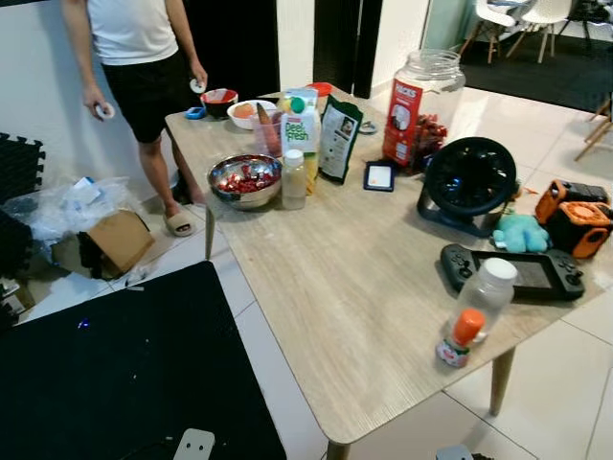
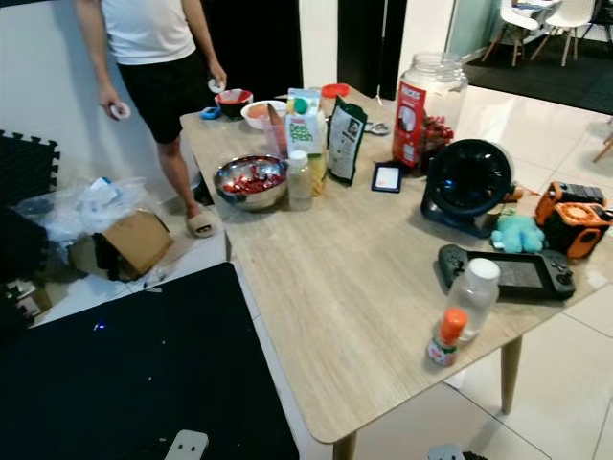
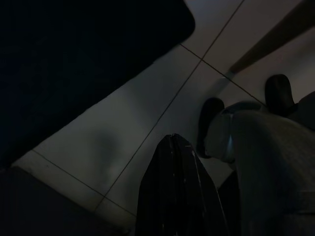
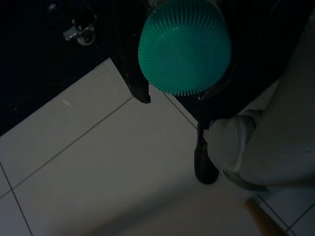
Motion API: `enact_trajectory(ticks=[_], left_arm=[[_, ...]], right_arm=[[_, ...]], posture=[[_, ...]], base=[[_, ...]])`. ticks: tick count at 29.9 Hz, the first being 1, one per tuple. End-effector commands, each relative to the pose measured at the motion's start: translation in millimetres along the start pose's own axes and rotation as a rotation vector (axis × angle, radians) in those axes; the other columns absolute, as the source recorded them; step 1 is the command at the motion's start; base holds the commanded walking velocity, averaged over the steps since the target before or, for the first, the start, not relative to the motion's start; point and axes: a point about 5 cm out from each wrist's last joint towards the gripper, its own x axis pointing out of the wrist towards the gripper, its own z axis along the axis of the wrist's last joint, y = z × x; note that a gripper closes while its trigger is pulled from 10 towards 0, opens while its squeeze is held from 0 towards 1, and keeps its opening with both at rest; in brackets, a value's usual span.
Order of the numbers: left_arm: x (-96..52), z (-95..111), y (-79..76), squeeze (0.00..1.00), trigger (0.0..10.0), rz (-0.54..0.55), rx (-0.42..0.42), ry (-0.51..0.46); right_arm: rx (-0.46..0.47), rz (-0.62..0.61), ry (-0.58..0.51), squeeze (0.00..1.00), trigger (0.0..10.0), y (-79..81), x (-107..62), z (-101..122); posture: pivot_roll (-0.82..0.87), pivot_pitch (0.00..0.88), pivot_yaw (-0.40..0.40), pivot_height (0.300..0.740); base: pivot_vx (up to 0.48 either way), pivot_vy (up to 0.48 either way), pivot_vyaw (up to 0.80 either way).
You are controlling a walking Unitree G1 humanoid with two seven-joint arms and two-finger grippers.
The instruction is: Restocking fridge
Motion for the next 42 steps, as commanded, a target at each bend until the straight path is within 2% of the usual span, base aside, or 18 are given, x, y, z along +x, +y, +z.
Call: enact_trajectory(ticks=[1, 42], left_arm=[[0.6, -2.2, -4.6, 0.00, 10.0, -0.006, 0.005, 0.013], [1.5, -1.2, -9.2, 0.00, 10.0, -0.019, 0.004, 0.012]], right_arm=[[-0.008, 0.006, 0.008, 0.00, 10.0, 2.3, 0.1, -0.8], [-0.020, 0.004, 0.012, 0.00, 10.0, 0.9, -0.1, -3.3]], posture=[[-0.05, 0.000, 0.005, 0.740], [-0.06, 0.000, 0.003, 0.740]], base=[[-0.270, 0.000, 0.00], [-0.302, 0.000, 0.00]])
